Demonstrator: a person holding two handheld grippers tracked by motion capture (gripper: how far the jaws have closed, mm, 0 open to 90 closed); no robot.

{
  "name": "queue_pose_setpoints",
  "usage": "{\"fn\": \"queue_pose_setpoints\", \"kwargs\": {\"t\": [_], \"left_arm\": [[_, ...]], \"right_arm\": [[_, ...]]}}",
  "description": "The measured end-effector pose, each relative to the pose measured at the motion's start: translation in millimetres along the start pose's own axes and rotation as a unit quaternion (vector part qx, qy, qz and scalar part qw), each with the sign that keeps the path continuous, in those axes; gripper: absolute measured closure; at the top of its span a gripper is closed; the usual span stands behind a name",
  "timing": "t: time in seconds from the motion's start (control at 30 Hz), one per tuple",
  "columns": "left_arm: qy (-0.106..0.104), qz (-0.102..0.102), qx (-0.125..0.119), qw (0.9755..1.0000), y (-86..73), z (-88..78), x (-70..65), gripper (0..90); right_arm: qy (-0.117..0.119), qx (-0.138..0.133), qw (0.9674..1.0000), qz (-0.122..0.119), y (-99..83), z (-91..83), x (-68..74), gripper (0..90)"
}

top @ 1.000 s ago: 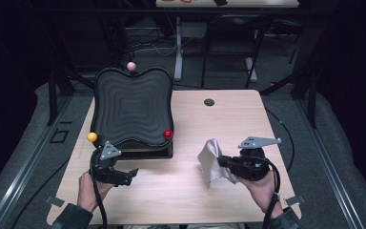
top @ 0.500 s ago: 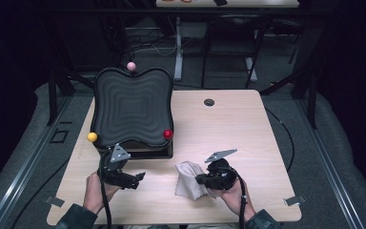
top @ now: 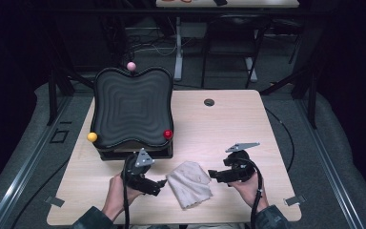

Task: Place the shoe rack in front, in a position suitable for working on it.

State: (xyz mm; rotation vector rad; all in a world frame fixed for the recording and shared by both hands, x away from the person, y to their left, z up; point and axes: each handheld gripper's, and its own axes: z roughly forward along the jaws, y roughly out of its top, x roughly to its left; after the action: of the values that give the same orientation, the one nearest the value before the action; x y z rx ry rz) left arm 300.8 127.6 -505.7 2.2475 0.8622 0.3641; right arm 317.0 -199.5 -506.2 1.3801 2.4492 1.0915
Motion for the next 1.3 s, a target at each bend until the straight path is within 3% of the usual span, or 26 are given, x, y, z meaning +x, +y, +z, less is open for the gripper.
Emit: {"fn": "queue_pose_setpoints", "kwargs": {"t": [0.07, 0.1, 0.17, 0.23, 0.37, 0.67, 0.8, 0.93, 1.07, 1.3], "left_arm": [[-0.013, 0.012, 0.003, 0.9998, 8.0, 10.4, -12.6, 0.0], [-0.019, 0.015, 0.003, 0.9997, 10.0, 14.5, -16.3, 0.0], [-0.030, 0.019, 0.007, 0.9994, 13.7, 21.6, -22.7, 0.0], [-0.045, 0.017, 0.012, 0.9988, 16.2, 29.6, -27.3, 0.0], [-0.063, 0.019, 0.033, 0.9973, 18.4, 48.4, -34.2, 0.0], [-0.055, 0.028, 0.047, 0.9970, 24.0, 80.6, -42.1, 0.0], [-0.048, 0.043, 0.075, 0.9951, 22.5, 95.8, -46.5, 0.0], [-0.048, 0.038, 0.093, 0.9938, 19.6, 104.3, -45.5, 0.1], [-0.053, 0.040, 0.093, 0.9934, 17.4, 106.0, -43.7, 6.0], [-0.057, 0.042, 0.083, 0.9940, 17.8, 101.1, -45.2, 29.1]], "right_arm": [[0.003, -0.003, 1.0000, 0.008, -0.8, -0.7, -6.6, 15.0], [-0.010, -0.003, 0.9999, 0.009, -0.8, -0.6, -8.0, 14.6], [-0.012, -0.004, 0.9998, 0.014, -0.7, -2.2, -12.6, 13.7], [-0.023, -0.003, 0.9996, 0.019, -1.1, -3.0, -17.2, 12.4], [-0.020, 0.001, 0.9994, 0.027, -3.3, -3.1, -23.5, 12.6], [-0.018, 0.005, 0.9995, 0.026, -3.6, -1.5, -24.0, 13.0], [-0.017, 0.004, 0.9994, 0.029, -4.3, -2.4, -25.9, 12.9], [-0.014, 0.008, 0.9995, 0.029, -5.0, -2.7, -26.7, 12.9], [-0.015, 0.008, 0.9994, 0.029, -5.0, -1.1, -25.9, 13.3], [-0.015, 0.016, 0.9994, 0.028, -6.1, 1.4, -26.2, 13.5]]}}
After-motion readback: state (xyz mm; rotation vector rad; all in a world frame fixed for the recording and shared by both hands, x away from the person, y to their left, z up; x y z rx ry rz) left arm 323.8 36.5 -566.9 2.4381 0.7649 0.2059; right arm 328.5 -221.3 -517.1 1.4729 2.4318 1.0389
